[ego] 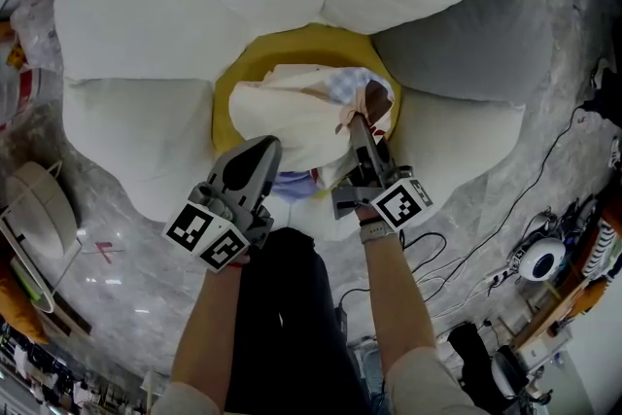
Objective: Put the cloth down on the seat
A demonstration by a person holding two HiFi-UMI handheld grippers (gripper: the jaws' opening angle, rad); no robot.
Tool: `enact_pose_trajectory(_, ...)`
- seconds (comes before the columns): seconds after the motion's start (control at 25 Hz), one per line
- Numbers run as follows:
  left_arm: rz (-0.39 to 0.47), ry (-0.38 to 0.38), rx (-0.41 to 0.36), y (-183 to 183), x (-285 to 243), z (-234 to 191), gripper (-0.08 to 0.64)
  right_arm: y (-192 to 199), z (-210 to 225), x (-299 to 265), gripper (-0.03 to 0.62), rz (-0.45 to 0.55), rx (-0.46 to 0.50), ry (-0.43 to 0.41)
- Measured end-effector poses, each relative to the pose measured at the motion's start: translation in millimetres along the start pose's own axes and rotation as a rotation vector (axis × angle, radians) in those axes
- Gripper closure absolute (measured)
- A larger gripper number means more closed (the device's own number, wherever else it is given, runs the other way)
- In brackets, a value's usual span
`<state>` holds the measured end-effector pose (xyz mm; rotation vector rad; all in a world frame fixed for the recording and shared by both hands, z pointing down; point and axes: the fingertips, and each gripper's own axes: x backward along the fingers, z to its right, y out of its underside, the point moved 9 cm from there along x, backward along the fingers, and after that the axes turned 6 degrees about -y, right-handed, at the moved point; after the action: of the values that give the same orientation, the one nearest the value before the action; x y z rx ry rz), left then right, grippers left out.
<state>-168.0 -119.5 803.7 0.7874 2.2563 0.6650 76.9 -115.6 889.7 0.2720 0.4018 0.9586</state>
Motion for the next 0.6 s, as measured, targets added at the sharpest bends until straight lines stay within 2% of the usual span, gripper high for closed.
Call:
enact_pose_trajectory(0.28,0.001,0.004,0.002,1.9,0.5,-4.5,0.546,4.1,4.8,-6.5,0.503,-0.054,0.05,0.082)
enact_pose_trajectory(0.6,0.006,0.005,-0.005,3.1,5.8,-6.5,0.546,5.6,8.6,-4.3,0.492,-0.038,0.044,0.089)
